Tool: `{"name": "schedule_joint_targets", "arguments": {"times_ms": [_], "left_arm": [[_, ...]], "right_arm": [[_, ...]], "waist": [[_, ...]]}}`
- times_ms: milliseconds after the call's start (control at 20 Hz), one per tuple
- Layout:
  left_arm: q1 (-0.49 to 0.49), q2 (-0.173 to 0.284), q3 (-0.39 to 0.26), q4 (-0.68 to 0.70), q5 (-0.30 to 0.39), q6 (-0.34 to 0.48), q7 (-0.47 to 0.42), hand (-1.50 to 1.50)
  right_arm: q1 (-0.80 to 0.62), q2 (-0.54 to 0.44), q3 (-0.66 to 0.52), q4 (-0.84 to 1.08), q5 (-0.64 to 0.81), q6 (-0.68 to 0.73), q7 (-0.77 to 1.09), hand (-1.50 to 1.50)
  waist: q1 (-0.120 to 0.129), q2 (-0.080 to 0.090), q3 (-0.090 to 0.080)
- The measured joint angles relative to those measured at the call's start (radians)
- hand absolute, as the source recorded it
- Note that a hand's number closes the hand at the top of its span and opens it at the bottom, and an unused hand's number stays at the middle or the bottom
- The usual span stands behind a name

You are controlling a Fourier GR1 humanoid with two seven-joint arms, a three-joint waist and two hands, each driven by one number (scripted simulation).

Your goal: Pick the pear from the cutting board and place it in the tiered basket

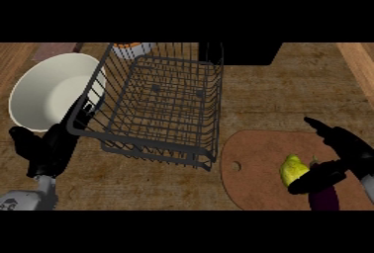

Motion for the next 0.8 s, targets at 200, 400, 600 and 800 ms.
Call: {"name": "schedule_joint_targets", "arguments": {"times_ms": [200, 400, 600, 800], "left_arm": [[0.023, 0.003, 0.015, -0.037, -0.006, -0.007, 0.014, 0.00], [0.013, -0.017, 0.018, -0.043, -0.031, 0.002, 0.034, 0.00], [0.018, -0.014, 0.044, -0.026, -0.032, -0.032, 0.024, 0.00], [0.020, -0.035, 0.051, -0.027, -0.054, -0.038, 0.030, 0.00]], "right_arm": [[0.027, 0.069, 0.036, 0.045, 0.081, -0.009, -0.002, -1.50], [0.046, 0.135, 0.049, 0.100, 0.163, -0.010, -0.012, -1.50], [0.076, 0.173, 0.045, 0.151, 0.255, -0.013, -0.033, -1.50], [0.131, 0.175, 0.015, 0.110, 0.319, -0.001, -0.033, -1.50]], "waist": [[-0.002, -0.001, 0.000], [-0.005, -0.001, 0.001], [-0.007, -0.001, 0.001], [-0.011, -0.002, 0.001]]}}
